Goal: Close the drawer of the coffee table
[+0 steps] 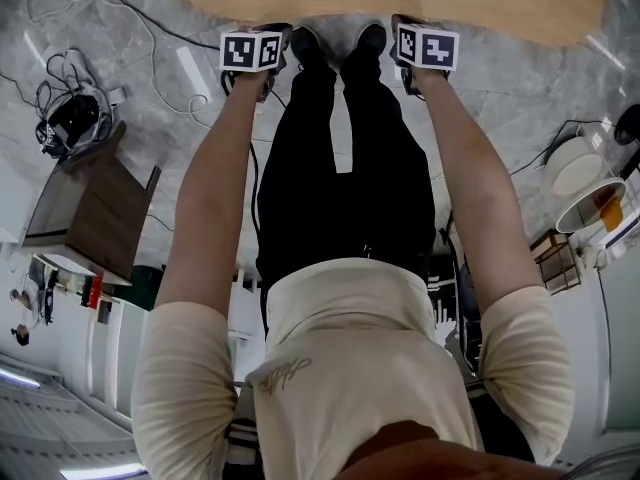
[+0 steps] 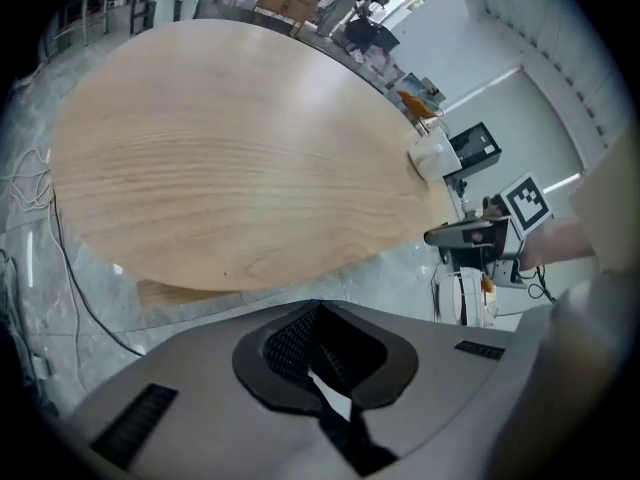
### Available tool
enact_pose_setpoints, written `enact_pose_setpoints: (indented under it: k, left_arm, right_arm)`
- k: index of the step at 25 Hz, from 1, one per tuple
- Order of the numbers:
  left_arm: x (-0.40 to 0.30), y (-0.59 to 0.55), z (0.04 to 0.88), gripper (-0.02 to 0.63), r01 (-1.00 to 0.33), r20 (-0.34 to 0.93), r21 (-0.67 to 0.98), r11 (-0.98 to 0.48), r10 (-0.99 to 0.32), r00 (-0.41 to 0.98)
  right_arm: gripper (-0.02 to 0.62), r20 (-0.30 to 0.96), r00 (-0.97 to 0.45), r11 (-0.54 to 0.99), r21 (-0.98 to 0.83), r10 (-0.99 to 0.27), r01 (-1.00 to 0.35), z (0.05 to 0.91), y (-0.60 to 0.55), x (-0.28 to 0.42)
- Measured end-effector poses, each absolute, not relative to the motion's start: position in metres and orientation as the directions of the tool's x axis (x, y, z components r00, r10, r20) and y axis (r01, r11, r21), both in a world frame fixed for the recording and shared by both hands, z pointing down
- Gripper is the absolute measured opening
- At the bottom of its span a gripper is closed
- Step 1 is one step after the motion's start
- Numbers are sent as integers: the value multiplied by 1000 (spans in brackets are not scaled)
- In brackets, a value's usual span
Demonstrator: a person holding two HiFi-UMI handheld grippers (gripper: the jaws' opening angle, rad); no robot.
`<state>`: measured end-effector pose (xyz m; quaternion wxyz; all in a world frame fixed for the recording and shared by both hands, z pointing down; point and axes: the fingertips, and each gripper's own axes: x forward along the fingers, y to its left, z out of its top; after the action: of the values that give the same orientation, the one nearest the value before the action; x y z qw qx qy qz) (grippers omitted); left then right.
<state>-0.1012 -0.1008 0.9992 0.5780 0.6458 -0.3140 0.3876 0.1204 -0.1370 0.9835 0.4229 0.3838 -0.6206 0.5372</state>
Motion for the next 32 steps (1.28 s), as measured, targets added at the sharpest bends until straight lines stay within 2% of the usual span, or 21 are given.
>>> enact_pose_setpoints:
  k: [6,14,23,32]
  left_arm:
    - [-85,-98,957,5,-816,845,529,-234,56,532]
    - [-91,-69,863,5,-793,878,461,-397,75,473]
    - [-113,-40,778,5,-798,887,431,-422,34,461]
    - [-112,-2,708,5,-773,876,415,-480,-19,481]
  right_arm:
    - [-5,935,-342,117,-330,-98,-937,936,-147,133]
    - [-5,932,-348,111,-336,-106,-935,844,-94,139]
    - [-5,924,-365,118,-352,-114,-928,764,-29,138]
    - [-5,846,-468,85,-463,-255,-882,667,-40,123]
